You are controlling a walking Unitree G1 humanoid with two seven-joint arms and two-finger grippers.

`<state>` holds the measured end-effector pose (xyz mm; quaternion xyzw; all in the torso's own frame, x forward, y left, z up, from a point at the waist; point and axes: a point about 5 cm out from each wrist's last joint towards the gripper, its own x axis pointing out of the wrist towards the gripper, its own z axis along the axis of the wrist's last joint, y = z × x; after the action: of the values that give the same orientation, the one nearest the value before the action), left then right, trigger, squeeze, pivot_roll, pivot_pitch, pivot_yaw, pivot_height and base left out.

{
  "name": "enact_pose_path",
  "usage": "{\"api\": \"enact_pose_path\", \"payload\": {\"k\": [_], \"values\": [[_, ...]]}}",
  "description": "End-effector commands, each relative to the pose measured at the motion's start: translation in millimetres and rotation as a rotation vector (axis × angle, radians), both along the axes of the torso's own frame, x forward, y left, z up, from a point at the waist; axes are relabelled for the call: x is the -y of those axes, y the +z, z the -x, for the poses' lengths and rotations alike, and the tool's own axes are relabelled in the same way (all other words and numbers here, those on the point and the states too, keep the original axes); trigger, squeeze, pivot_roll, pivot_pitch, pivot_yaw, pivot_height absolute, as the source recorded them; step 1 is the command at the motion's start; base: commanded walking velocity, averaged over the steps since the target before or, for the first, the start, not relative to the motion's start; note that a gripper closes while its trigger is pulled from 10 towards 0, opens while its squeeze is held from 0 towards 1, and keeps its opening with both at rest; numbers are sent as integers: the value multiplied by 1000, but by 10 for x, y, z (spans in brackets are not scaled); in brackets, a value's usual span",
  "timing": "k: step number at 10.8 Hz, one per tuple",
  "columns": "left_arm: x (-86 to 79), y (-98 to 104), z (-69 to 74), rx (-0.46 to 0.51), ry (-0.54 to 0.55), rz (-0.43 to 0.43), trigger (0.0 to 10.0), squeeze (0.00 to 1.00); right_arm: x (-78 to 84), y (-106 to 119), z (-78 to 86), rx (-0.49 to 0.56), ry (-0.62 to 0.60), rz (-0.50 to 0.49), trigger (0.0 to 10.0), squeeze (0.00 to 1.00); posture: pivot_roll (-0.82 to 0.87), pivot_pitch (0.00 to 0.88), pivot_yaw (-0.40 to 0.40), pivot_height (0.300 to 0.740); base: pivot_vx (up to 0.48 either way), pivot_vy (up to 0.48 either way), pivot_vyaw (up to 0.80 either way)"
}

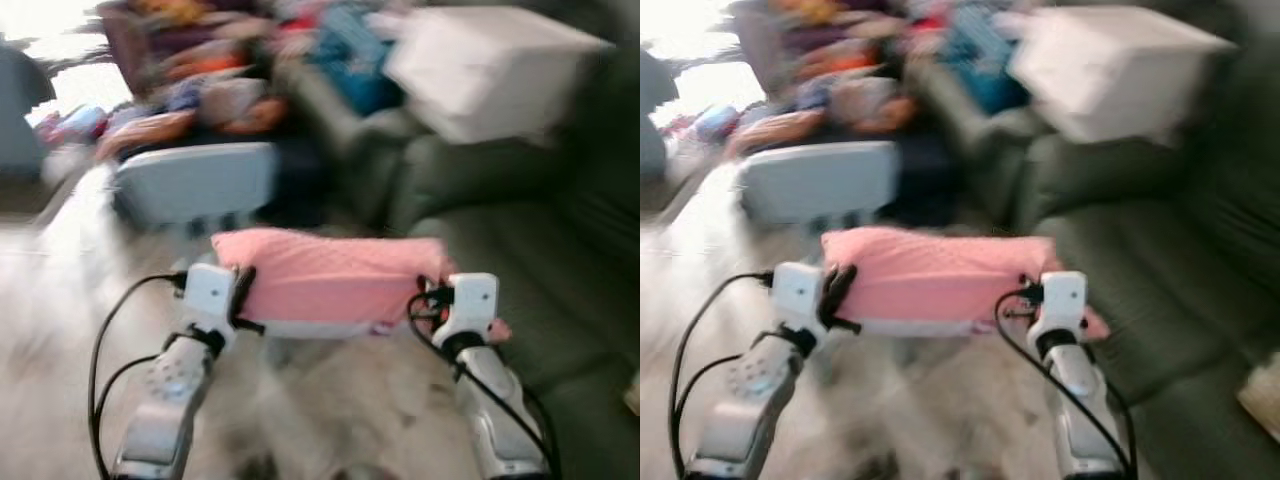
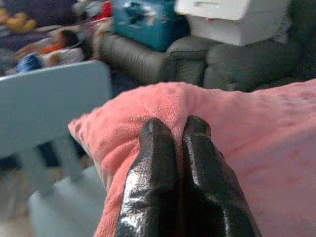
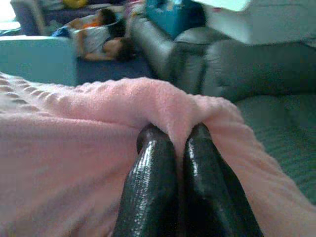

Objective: Move the pillow to the sofa

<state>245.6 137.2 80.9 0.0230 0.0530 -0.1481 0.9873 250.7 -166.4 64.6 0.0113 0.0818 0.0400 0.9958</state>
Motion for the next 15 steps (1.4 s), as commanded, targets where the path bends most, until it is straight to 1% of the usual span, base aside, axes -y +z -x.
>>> {"api": "enact_pose_path", "payload": {"k": [1,5,12,13,15], "values": [[95,55,-25,20,-34,18,10000,0,88,70,-25,27,-23,21,10000,0,-63,0,-64,740,390,0,-800],[138,77,-72,26,-42,32,10000,0,90,69,-7,26,-27,23,10000,0,-74,0,-62,740,409,0,-800],[160,88,-89,29,-49,38,10000,0,75,77,-8,30,-25,17,10000,0,-77,0,-58,740,425,0,-800],[163,88,-94,24,-47,43,10000,0,70,82,-8,32,-25,14,10000,0,-77,0,-58,740,390,281,-419],[161,86,-93,23,-48,44,10000,0,63,76,-7,25,-25,14,10000,0,-77,0,-59,740,384,287,-800]]}}
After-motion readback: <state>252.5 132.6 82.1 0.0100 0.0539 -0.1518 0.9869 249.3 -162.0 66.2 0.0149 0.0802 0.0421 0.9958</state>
